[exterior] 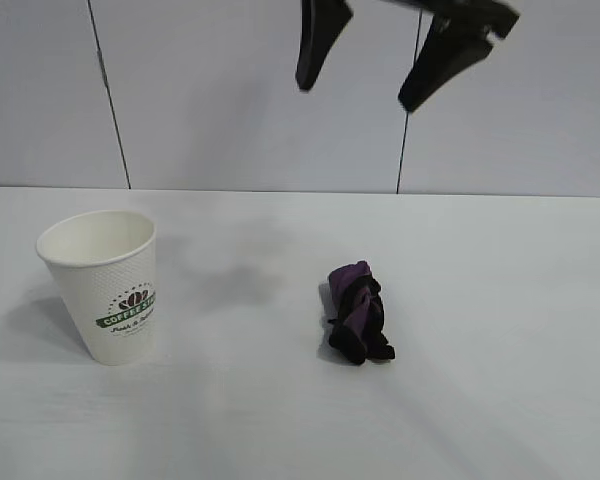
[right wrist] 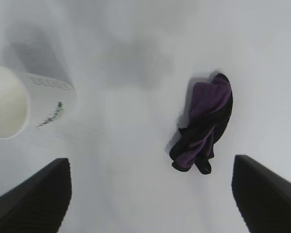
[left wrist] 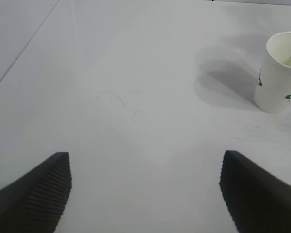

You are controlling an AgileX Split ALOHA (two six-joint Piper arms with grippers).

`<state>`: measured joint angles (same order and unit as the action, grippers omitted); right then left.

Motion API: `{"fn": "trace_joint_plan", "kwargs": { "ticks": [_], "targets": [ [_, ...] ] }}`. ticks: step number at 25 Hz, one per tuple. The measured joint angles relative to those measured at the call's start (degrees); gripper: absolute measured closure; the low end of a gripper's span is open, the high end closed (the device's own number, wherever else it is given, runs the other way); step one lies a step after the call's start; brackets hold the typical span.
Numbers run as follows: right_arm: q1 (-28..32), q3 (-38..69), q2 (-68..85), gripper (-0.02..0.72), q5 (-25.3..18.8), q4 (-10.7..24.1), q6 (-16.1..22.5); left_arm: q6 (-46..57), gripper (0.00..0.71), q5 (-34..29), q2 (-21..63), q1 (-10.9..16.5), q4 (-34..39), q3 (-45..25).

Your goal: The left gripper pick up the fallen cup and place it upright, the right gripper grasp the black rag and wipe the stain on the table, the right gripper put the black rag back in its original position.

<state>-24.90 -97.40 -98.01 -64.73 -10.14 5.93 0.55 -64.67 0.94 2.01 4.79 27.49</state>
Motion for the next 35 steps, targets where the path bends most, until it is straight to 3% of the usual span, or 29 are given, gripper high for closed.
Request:
{"fn": "trace_joint_plan", "kwargs": {
  "ticks": [8,18,28,35],
  "targets": [
    [0.0,0.0,16.4,0.081,-6.6,0.5,0.0,0.0,0.107,0.0,0.0,0.0,0.0,0.0],
    [0.0,6.1,40.1,0.081,-7.8,6.4,0.0,0.0,0.107,0.0,0.0,0.0,0.0,0.0],
    [4.9,26.2,68.7,0.081,-7.7,15.9,0.0,0.0,0.107,0.0,0.0,0.0,0.0,0.0],
    [10.9,43.7,84.6,0.081,-4.2,16.8,0.0,0.0,0.107,0.0,0.0,0.0,0.1,0.0]
  ]
}}
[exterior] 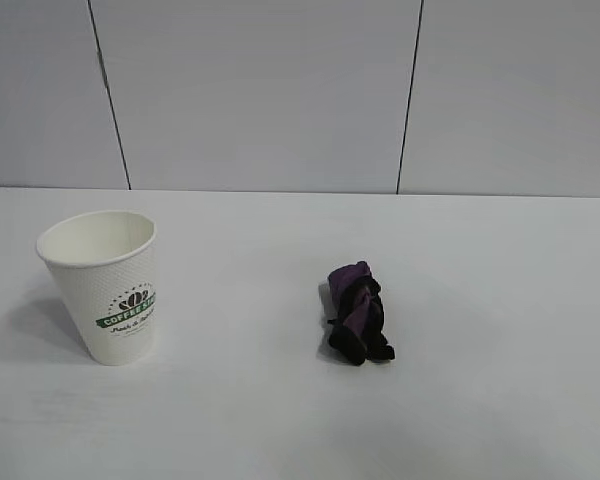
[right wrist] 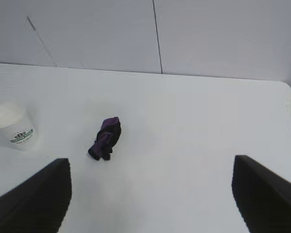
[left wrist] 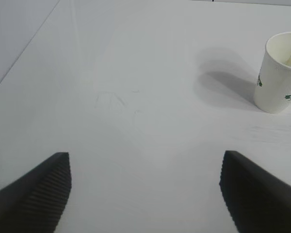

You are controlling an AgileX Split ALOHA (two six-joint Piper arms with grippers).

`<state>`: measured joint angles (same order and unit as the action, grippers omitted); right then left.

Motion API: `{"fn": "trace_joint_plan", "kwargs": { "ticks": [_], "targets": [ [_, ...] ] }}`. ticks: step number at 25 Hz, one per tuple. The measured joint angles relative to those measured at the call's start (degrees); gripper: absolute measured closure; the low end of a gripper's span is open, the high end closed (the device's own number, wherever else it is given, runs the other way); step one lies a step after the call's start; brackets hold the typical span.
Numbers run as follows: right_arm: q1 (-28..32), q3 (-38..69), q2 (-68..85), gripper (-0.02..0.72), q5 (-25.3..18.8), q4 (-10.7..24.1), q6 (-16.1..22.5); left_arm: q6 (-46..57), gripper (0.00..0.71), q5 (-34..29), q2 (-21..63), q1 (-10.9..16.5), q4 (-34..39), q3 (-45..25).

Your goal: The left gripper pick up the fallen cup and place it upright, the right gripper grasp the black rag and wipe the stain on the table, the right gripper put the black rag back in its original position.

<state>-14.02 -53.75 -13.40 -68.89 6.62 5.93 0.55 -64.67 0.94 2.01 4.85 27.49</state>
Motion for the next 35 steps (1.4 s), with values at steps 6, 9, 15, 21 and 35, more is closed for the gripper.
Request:
{"fn": "trace_joint_plan", "kwargs": {
  "ticks": [6,9,15,21,35],
  "targets": [
    [5.5,14.1,11.1,0.081,4.5,-0.2,0.0,0.0,0.107,0.0,0.0,0.0,0.0,0.0],
    [8.2,18.9,14.1,0.081,5.8,-0.4,0.0,0.0,0.107,0.0,0.0,0.0,0.0,0.0],
    [14.5,25.4,14.5,0.081,7.4,-1.4,-0.5,0.0,0.107,0.0,0.0,0.0,0.0,0.0],
    [16.1,26.9,14.5,0.081,7.1,-2.2,-2.9,0.0,0.107,0.0,0.0,0.0,0.0,0.0],
    [16.1,27.0,14.5,0.081,7.1,-2.3,-3.2,0.0,0.107,0.0,0.0,0.0,0.0,0.0]
  ]
}}
